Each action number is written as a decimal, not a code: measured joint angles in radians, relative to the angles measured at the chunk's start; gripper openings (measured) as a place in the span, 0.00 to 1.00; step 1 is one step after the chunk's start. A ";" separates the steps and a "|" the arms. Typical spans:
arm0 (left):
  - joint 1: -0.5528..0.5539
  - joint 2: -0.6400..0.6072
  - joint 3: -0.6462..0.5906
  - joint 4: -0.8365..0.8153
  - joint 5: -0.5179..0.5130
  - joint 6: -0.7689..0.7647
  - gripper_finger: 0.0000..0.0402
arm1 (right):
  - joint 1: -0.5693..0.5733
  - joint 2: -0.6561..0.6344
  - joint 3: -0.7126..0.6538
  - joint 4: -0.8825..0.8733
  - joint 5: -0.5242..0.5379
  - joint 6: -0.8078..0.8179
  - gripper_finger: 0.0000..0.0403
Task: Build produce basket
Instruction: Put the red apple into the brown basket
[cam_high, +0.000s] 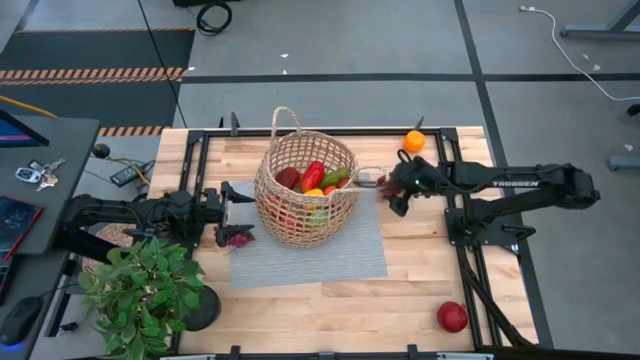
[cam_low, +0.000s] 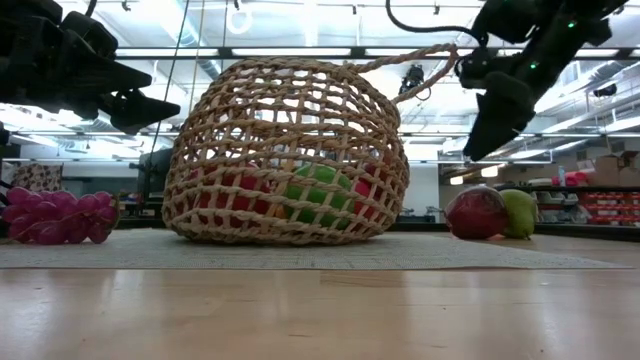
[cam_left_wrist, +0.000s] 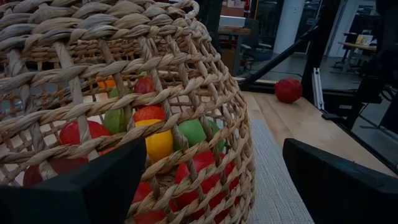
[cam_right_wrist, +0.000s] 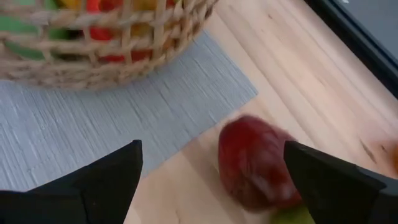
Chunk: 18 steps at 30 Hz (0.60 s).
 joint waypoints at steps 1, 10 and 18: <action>0.000 0.000 0.000 0.000 0.000 0.000 0.96 | -0.016 0.006 -0.002 0.014 -0.016 -0.017 0.99; 0.000 0.000 0.000 0.000 0.000 0.000 0.96 | -0.145 0.107 -0.004 0.081 -0.088 -0.147 0.99; 0.000 0.000 0.000 0.000 0.000 0.000 0.96 | -0.242 0.191 -0.004 0.131 -0.152 -0.196 0.99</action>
